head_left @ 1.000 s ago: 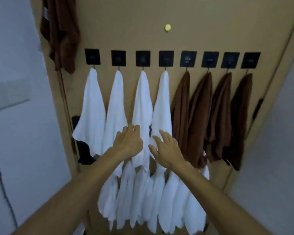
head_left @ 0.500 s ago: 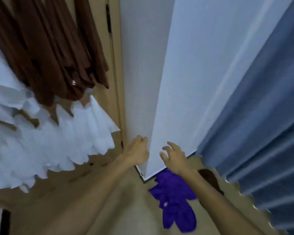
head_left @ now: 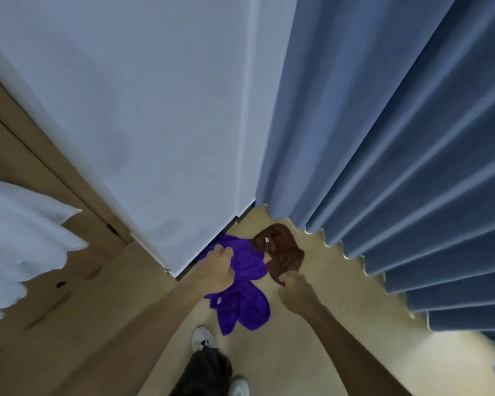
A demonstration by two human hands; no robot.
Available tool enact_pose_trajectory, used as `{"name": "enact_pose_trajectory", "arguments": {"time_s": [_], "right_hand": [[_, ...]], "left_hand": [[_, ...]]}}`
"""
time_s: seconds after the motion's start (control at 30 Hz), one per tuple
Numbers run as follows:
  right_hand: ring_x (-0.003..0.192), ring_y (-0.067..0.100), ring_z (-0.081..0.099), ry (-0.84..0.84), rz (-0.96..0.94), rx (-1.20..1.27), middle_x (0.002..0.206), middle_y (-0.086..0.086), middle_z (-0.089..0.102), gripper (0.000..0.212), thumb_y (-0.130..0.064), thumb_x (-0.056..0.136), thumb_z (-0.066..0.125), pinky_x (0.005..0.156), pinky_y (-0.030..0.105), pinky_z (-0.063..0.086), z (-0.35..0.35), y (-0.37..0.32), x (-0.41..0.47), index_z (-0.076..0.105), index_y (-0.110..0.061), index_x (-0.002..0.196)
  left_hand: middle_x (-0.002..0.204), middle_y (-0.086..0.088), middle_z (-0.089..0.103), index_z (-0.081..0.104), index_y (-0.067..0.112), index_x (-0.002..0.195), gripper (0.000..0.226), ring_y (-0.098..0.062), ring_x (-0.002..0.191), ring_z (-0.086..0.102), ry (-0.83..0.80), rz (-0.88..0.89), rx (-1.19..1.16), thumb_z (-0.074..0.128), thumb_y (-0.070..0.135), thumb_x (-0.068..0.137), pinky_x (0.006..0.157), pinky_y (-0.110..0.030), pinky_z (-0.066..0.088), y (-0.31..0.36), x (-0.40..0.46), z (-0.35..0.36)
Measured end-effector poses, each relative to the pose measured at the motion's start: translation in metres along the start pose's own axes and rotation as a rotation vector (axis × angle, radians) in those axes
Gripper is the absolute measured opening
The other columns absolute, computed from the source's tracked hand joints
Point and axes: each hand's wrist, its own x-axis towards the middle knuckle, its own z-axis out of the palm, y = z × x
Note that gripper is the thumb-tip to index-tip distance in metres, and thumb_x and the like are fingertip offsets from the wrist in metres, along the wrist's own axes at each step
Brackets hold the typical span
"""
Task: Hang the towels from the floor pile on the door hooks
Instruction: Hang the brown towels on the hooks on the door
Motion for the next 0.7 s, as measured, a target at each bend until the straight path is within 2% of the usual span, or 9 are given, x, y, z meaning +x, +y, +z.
{"name": "enact_pose_trajectory", "arguments": {"time_s": [0.13, 0.3, 0.4, 0.57, 0.7], "right_hand": [[0.136, 0.020, 0.032, -0.047, 0.040, -0.017, 0.149, 0.004, 0.032, 0.044, -0.020, 0.097, 0.037, 0.110, 0.030, 0.027, -0.003, 0.024, 0.040, 0.037, -0.014, 0.141], [0.136, 0.023, 0.031, -0.120, 0.100, 0.007, 0.152, 0.005, 0.027, 0.046, -0.021, 0.098, 0.037, 0.110, 0.030, 0.026, -0.010, 0.038, 0.102, 0.033, -0.014, 0.143], [0.137, 0.025, 0.030, -0.164, 0.113, 0.037, 0.152, 0.004, 0.028, 0.046, -0.021, 0.098, 0.038, 0.111, 0.031, 0.026, -0.010, 0.050, 0.142, 0.034, -0.012, 0.143], [0.137, 0.026, 0.031, -0.254, 0.138, 0.038, 0.152, 0.003, 0.028, 0.045, -0.021, 0.097, 0.041, 0.112, 0.036, 0.030, 0.014, 0.084, 0.224, 0.038, -0.013, 0.142], [0.137, 0.030, 0.029, -0.365, 0.143, -0.028, 0.156, 0.001, 0.019, 0.045, -0.022, 0.098, 0.037, 0.112, 0.037, 0.030, 0.061, 0.126, 0.319, 0.036, -0.015, 0.143]], "left_hand": [[0.122, -0.008, 0.043, 0.045, 0.010, 0.121, 0.033, -0.026, 0.113, 0.046, -0.021, 0.009, -0.009, 0.043, 0.014, 0.088, 0.094, -0.042, 0.044, 0.007, 0.049, 0.007], [0.142, -0.010, 0.033, 0.030, 0.010, 0.140, 0.050, -0.027, 0.130, 0.035, -0.105, 0.019, 0.039, 0.040, 0.020, 0.093, 0.101, -0.041, 0.039, 0.006, 0.119, 0.021], [0.147, -0.010, 0.028, 0.025, 0.011, 0.144, 0.054, -0.028, 0.133, 0.031, -0.157, -0.007, 0.049, 0.041, 0.022, 0.094, 0.104, -0.042, 0.036, 0.007, 0.153, 0.039], [0.147, -0.007, 0.029, 0.026, 0.013, 0.144, 0.055, -0.025, 0.133, 0.032, -0.206, -0.033, 0.028, 0.043, 0.025, 0.092, 0.104, -0.040, 0.035, 0.001, 0.209, 0.092], [0.153, -0.005, 0.021, 0.023, 0.014, 0.146, 0.057, -0.022, 0.141, 0.022, -0.202, -0.071, -0.004, 0.042, 0.025, 0.093, 0.109, -0.037, 0.033, -0.014, 0.280, 0.157]]}}
